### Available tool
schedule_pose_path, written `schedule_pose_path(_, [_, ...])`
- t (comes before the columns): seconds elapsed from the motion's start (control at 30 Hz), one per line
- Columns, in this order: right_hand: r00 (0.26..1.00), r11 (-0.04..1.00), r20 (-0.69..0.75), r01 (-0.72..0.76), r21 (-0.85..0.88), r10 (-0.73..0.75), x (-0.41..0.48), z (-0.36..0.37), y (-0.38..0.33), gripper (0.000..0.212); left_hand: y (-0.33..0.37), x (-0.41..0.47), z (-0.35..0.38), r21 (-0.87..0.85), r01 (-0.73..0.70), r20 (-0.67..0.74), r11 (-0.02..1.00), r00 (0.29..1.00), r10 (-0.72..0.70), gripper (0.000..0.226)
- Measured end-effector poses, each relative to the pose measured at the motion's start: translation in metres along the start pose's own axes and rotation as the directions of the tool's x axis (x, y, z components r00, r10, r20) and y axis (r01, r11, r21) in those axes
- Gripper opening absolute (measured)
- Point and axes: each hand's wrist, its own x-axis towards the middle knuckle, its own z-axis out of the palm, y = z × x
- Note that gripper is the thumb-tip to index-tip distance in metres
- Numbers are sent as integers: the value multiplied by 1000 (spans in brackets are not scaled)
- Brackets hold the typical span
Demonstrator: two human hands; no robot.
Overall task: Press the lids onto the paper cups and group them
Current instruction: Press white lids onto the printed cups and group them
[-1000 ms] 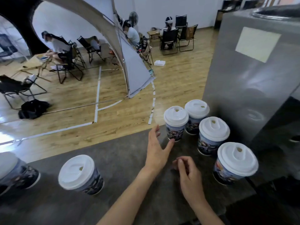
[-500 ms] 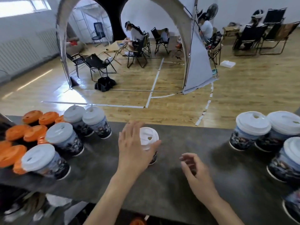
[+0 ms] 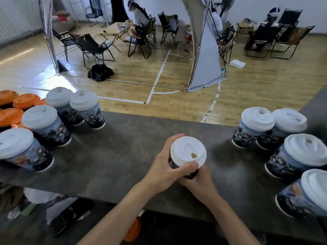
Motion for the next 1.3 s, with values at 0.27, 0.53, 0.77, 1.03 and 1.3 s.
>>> schedule_pose_path(0.27, [994,998,-92,-48,44,52,-1,1,13,84,-5,3,14,-269,13,-77,963,996,-35,43])
schedule_pose_path(0.53, [994,999,-112,-6,41,10,0,-1,13,91,-9,11,36,-187,-184,-368,965,924,105,35])
schedule_pose_path(0.77, [981,999,-195,-14,35,21,-3,3,5,97,1,0,65,-158,-134,-542,978,840,27,30])
schedule_pose_path(1.03, [989,998,-136,-54,17,56,-2,0,15,91,13,27,25,-233,52,-199,971,975,-100,39])
schedule_pose_path(1.3, [990,998,-131,-46,29,50,-2,-1,15,94,9,19,43,-300,5,-363,954,924,-119,34])
